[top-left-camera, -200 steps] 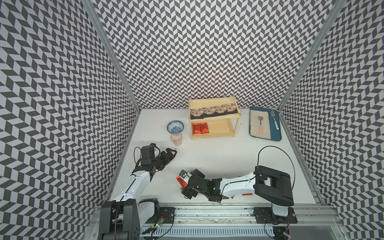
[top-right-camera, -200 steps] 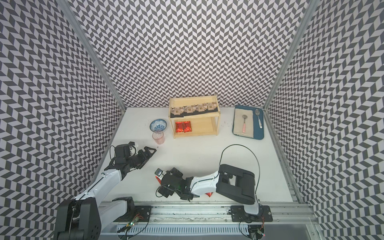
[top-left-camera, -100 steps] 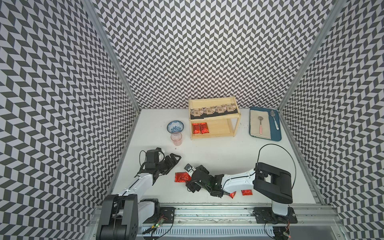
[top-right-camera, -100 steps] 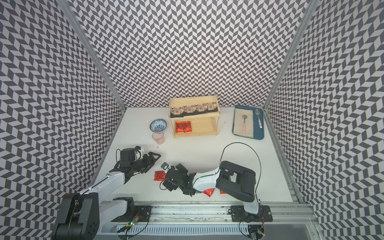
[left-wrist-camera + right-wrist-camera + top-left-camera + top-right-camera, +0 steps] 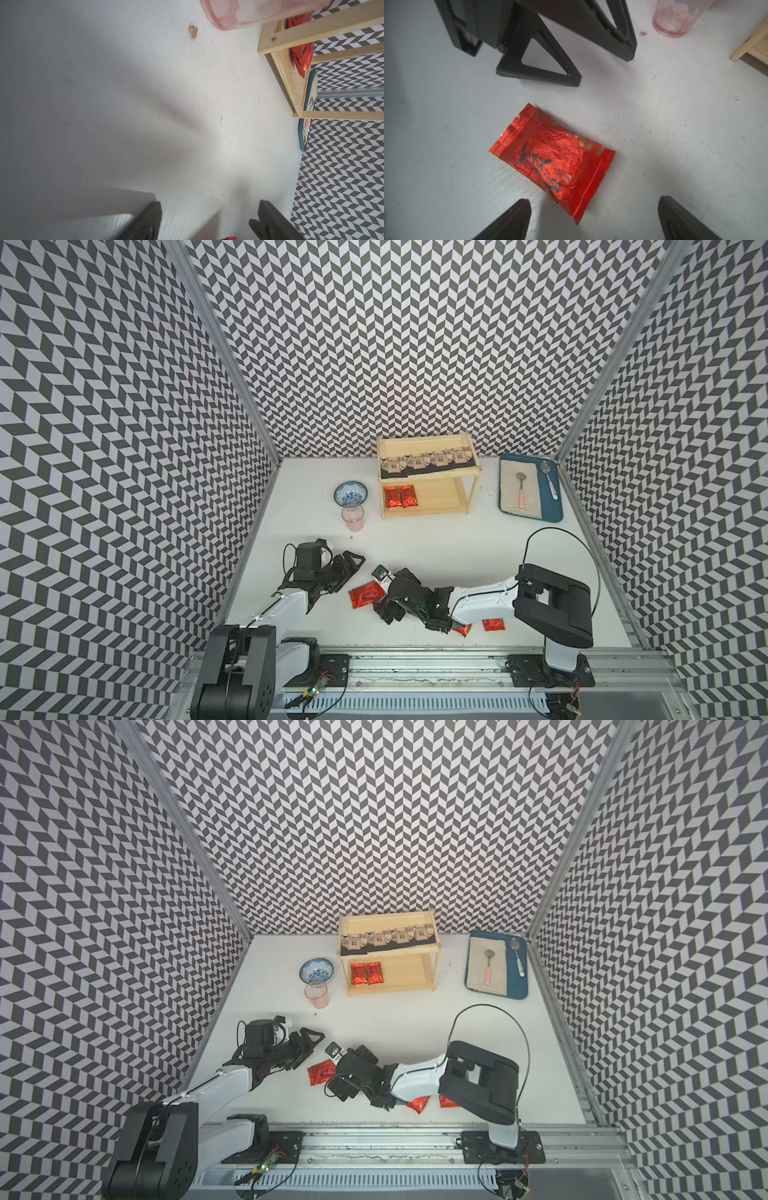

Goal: Place the tea bags on the shelf by color
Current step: Pick up the tea bag from the center of the board.

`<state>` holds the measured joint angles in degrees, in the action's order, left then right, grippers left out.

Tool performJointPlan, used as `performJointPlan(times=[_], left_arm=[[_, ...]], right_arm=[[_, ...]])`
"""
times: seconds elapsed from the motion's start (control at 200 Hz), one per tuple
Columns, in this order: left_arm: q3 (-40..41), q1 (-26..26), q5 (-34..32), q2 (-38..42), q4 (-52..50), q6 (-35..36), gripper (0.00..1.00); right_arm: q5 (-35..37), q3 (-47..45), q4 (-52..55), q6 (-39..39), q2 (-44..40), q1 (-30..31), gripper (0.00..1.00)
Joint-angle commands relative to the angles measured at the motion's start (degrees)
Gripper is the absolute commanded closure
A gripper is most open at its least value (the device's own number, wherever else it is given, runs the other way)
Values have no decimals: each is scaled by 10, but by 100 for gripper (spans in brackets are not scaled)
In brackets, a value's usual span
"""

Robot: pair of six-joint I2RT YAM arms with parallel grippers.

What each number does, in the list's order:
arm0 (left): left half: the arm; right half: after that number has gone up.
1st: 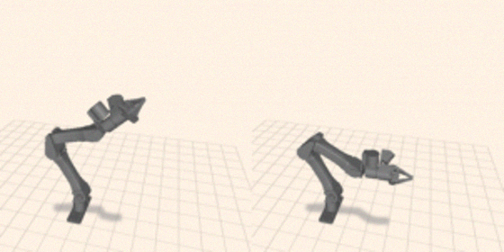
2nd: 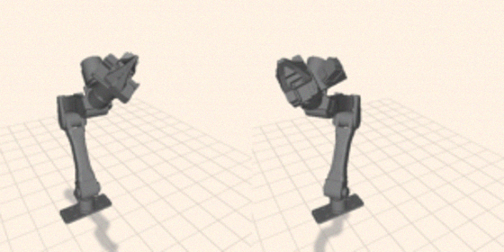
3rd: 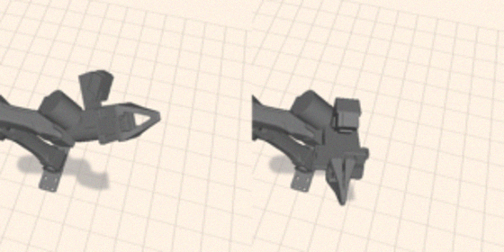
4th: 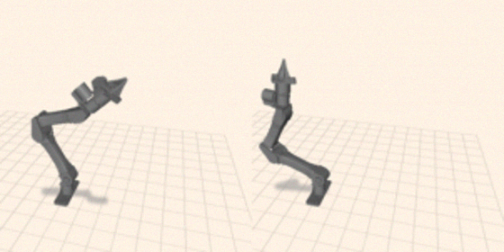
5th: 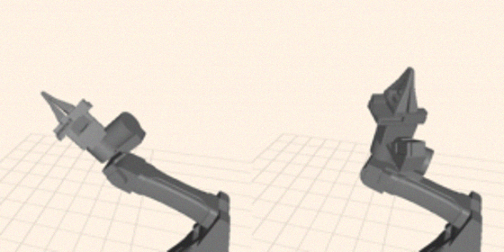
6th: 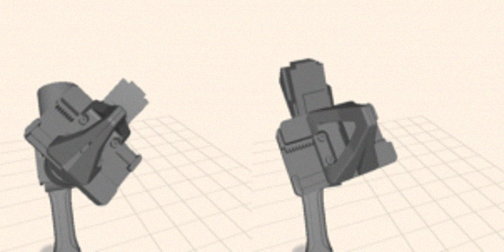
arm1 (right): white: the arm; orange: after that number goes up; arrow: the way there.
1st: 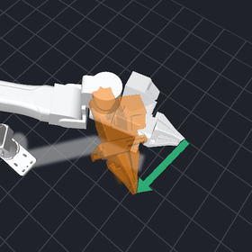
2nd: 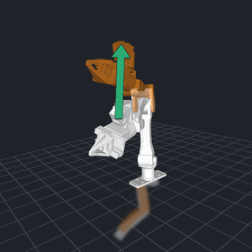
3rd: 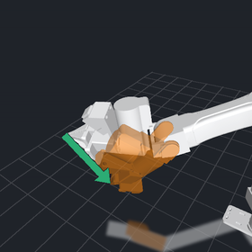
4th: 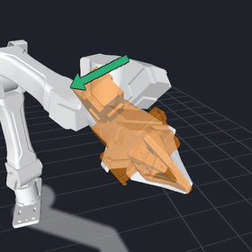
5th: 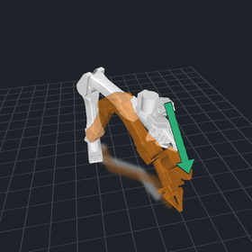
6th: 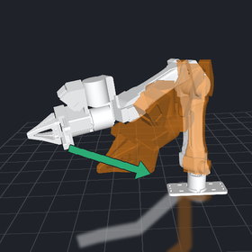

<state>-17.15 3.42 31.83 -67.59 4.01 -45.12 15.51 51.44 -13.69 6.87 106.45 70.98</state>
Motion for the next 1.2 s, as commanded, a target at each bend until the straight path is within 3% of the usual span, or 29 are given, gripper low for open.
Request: performJointPlan(times=[0.0, 0.155, 0.441, 0.881, 1.192], left_arm=[[-12, 23, -3, -28, 27, -13, 22], [-46, 25, -7, -45, 14, -6, 24], [-113, -57, -21, 23, -67, 15, 23], [-32, -87, 9, 56, -71, 21, 23], [-1, -78, 31, 65, -37, 8, 25]], right_arm=[[16, -8, -33, -15, -19, 2, 0], [33, -6, -39, -35, -20, 9, 1], [99, 19, -58, -103, 10, 50, 0], [146, 100, -49, -138, 99, 54, 0], [127, 84, -47, -115, 81, 13, 0]])
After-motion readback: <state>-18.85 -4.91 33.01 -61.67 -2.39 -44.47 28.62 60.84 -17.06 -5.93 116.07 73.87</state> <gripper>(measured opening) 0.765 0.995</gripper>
